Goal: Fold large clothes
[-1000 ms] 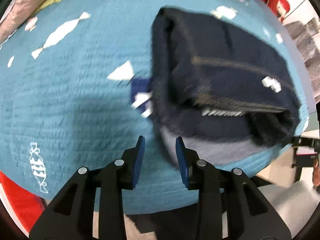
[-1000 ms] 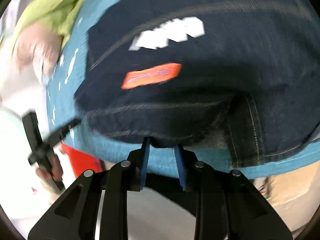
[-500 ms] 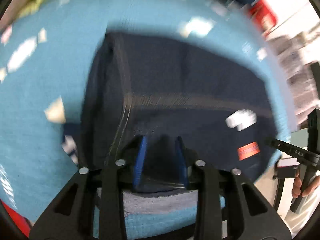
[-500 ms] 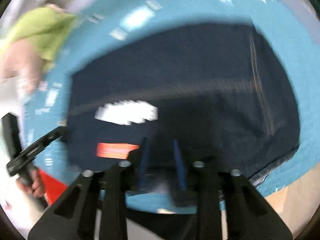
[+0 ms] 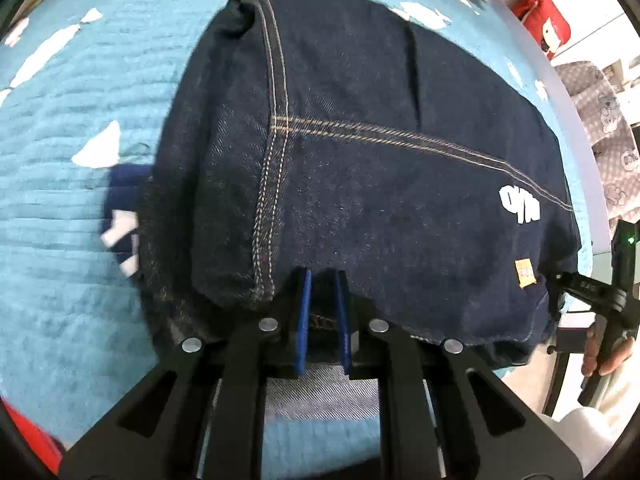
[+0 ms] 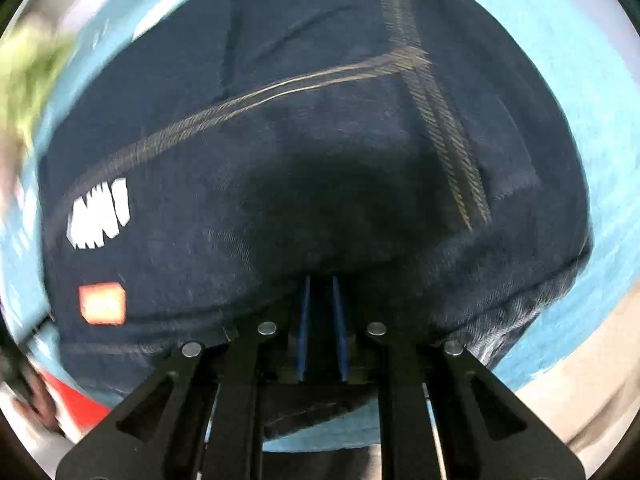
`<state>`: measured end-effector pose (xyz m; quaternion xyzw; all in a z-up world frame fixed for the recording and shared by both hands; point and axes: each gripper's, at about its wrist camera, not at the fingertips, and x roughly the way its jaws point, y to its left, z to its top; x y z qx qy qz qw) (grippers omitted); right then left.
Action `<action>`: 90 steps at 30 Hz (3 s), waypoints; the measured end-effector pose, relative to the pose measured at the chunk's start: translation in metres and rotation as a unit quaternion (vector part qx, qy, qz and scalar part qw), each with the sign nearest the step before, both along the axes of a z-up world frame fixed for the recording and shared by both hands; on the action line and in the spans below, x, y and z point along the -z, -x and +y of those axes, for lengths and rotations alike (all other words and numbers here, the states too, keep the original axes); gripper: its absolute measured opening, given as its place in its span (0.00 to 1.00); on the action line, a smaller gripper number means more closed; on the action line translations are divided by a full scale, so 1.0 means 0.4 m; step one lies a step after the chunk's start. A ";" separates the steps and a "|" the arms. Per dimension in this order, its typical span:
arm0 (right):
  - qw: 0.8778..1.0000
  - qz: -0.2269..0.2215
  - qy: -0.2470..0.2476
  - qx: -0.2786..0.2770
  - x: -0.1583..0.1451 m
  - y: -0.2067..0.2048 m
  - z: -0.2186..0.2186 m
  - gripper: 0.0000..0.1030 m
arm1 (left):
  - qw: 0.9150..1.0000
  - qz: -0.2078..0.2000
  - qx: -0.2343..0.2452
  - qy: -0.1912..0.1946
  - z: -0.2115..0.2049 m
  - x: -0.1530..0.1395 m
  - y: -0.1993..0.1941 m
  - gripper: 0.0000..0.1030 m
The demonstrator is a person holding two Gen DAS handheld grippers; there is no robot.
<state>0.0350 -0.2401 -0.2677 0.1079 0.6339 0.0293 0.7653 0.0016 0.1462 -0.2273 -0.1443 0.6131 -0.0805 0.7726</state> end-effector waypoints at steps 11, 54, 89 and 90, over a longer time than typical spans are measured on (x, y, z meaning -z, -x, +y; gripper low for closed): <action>0.983 0.046 -0.081 -0.161 -0.002 0.019 0.220 0.12 | 0.992 -0.032 0.118 0.038 -0.190 -0.050 -0.027 0.13; 0.959 -0.193 -0.150 -0.144 -0.103 -0.245 0.304 0.12 | 0.978 -0.160 0.077 -0.109 -0.271 -0.097 -0.230 0.13; 0.942 -0.241 -0.148 -0.182 -0.032 -0.458 0.219 0.00 | 0.965 -0.200 0.007 -0.171 -0.155 -0.003 -0.392 0.02; 0.946 -0.247 -0.116 -0.176 -0.040 -0.455 0.199 0.00 | 0.963 -0.199 0.000 -0.184 -0.137 -0.003 -0.389 0.02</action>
